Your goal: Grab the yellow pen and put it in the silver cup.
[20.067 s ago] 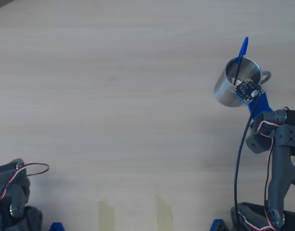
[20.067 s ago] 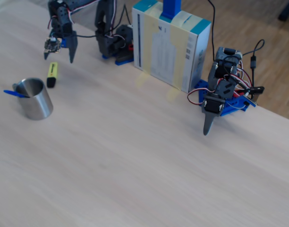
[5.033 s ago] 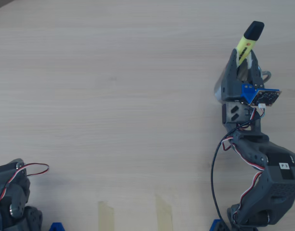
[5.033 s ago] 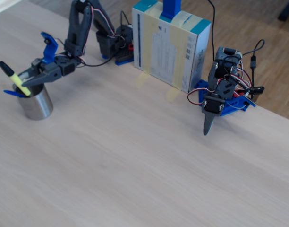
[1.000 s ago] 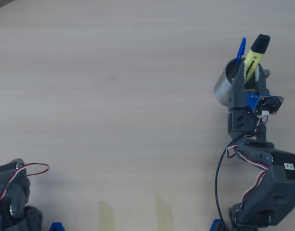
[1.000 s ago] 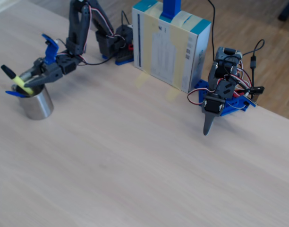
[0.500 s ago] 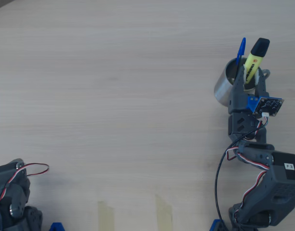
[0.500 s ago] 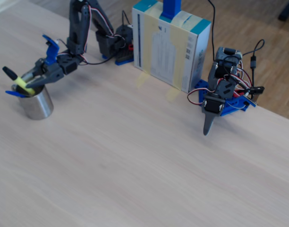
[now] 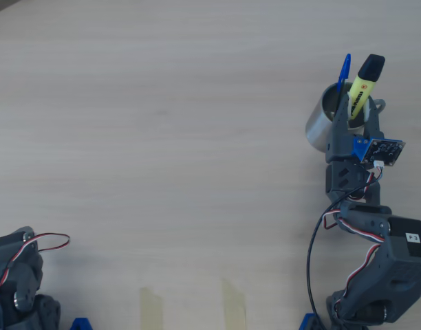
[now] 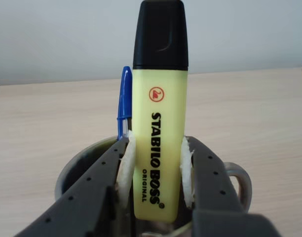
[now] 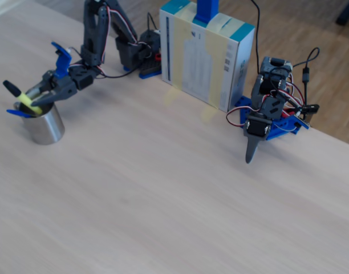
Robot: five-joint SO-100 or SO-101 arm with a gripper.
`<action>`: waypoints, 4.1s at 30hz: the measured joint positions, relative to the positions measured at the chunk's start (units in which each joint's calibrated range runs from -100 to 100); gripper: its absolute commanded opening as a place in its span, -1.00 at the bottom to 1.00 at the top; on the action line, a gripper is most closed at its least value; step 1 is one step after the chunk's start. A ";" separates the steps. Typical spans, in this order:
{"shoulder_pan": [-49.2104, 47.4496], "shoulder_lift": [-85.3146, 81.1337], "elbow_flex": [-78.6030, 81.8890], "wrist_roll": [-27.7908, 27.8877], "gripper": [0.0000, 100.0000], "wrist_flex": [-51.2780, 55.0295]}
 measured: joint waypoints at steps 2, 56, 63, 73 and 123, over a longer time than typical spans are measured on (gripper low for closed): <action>0.00 0.00 0.00 0.00 -0.79 0.00; -4.26 -6.59 0.00 -0.10 -0.02 7.15; -4.93 -14.34 1.89 -0.10 -0.02 16.73; -6.10 -29.01 11.36 -0.10 -0.02 26.48; -3.60 -90.29 41.57 -6.66 -0.02 74.74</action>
